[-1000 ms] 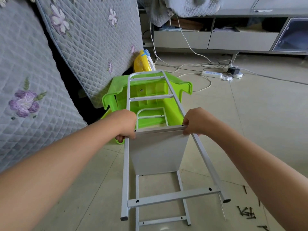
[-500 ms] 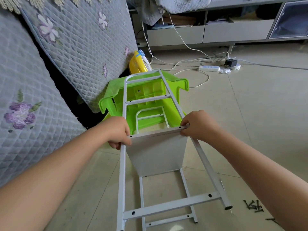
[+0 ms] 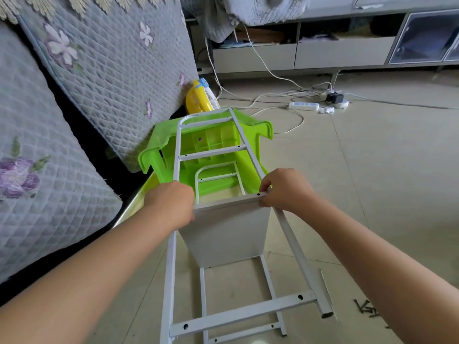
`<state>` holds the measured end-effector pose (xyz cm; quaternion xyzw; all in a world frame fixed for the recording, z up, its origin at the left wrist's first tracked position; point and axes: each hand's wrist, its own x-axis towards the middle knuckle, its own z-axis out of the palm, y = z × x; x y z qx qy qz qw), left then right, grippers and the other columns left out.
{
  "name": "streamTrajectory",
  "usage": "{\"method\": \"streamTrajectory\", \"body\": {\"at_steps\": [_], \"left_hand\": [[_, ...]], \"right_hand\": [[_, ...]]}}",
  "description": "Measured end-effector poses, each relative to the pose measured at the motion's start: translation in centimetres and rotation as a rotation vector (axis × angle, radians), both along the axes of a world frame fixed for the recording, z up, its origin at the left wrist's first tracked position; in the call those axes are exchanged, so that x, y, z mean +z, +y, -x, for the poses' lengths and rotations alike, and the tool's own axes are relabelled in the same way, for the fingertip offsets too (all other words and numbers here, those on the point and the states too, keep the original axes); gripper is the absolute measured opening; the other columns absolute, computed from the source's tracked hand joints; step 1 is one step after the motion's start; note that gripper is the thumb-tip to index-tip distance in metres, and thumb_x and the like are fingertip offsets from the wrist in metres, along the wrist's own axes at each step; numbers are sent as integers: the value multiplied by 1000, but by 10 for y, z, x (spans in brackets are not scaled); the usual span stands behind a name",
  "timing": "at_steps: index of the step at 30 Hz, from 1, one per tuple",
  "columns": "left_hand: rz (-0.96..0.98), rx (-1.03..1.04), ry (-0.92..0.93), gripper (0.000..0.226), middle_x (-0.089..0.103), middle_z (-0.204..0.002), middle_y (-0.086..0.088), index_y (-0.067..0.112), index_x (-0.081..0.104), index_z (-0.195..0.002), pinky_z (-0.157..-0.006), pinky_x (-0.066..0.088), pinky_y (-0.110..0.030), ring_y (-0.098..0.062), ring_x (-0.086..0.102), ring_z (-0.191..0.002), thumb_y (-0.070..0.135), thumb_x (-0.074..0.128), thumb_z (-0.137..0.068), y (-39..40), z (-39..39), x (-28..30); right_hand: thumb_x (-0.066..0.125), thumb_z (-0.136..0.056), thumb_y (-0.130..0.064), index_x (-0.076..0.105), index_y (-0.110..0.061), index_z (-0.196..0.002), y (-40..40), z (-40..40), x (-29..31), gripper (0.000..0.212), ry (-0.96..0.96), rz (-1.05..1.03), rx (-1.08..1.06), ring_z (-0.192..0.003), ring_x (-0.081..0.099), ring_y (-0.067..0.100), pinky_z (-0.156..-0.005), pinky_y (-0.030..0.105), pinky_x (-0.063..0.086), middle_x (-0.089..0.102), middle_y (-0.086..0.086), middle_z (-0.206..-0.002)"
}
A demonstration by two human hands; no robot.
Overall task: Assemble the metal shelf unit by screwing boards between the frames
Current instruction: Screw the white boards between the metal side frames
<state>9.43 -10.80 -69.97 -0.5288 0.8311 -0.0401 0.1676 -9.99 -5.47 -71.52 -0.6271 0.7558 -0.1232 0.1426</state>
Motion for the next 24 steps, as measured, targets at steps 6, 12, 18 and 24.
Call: {"method": "streamTrajectory", "body": {"at_steps": [6, 12, 18, 24], "left_hand": [[17, -163, 266, 24, 58, -99, -3, 16, 63, -105, -77, 47, -32, -24, 56, -100, 32, 50, -93, 14, 19, -19], [-34, -157, 554, 42, 54, -130, -7, 15, 49, -133, -93, 43, -34, -25, 50, -119, 27, 50, -94, 31, 49, -29], [69, -97, 553, 60, 45, -134, -16, 2, 48, -125, -96, 36, -38, -30, 42, -123, 50, 35, -92, 48, 114, -32], [-2, 32, 160, 48, 24, -146, -16, 7, 42, -135, -106, 29, -39, -36, 21, -135, 31, 46, -93, 49, 159, -39]], "right_hand": [[65, -82, -20, 64, -20, -113, 14, 15, -7, 31, -345, 13, 15, -61, 51, 12, -50, 4, 36, 55, -2, -68], [48, -92, -5, 58, -3, -114, 32, 55, -22, 24, -866, 17, -193, -64, 57, 14, -62, 21, 51, 58, 3, -74], [46, -93, -10, 60, 3, -107, 58, 105, -88, 24, -603, -197, -415, -67, 56, 17, -61, 23, 48, 60, 8, -80], [42, -94, -26, 46, -6, -130, 131, 139, -195, 41, -154, -419, -613, -120, 47, 29, -93, 32, 41, 49, 14, -132]]}}
